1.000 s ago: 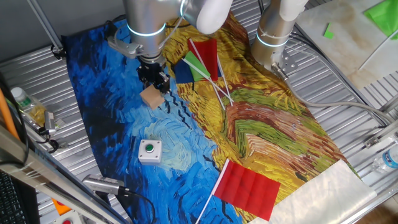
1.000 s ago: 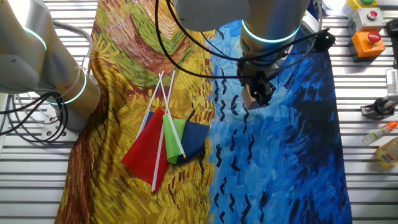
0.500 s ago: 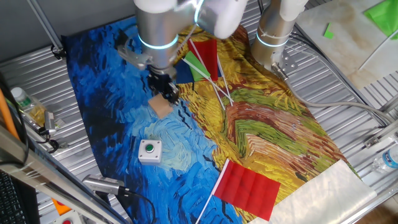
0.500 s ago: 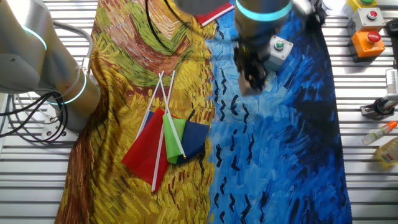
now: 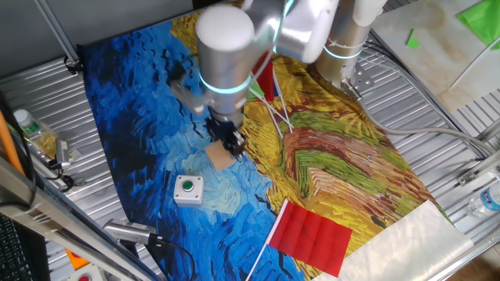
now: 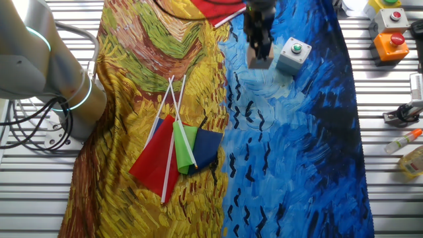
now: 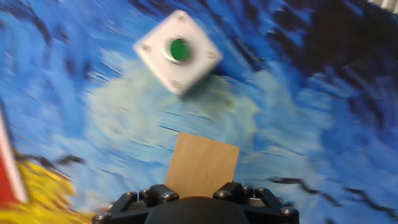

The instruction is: Pick up the small block on the left and move it to the right

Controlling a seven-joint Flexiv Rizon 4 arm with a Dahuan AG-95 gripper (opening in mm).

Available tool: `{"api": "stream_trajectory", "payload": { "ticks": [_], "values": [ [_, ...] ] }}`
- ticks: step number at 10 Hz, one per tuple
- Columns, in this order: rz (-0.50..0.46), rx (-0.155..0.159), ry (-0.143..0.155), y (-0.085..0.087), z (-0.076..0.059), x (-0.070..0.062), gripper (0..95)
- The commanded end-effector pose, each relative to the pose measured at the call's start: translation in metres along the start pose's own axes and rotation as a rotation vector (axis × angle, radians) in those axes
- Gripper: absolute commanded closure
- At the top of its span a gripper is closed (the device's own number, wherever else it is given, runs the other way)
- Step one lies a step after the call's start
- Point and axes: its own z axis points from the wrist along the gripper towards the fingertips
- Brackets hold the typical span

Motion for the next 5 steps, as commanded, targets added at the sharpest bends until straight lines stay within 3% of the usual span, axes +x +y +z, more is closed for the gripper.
{"api": "stream_trajectory", "payload": {
  "ticks": [1,5],
  "values": [
    [0.027,-0.004,-0.011,0.008,0.003,-0.009,95.0],
    [0.081,-0.005,-0.019,0.021,0.009,-0.023,95.0]
  ]
}}
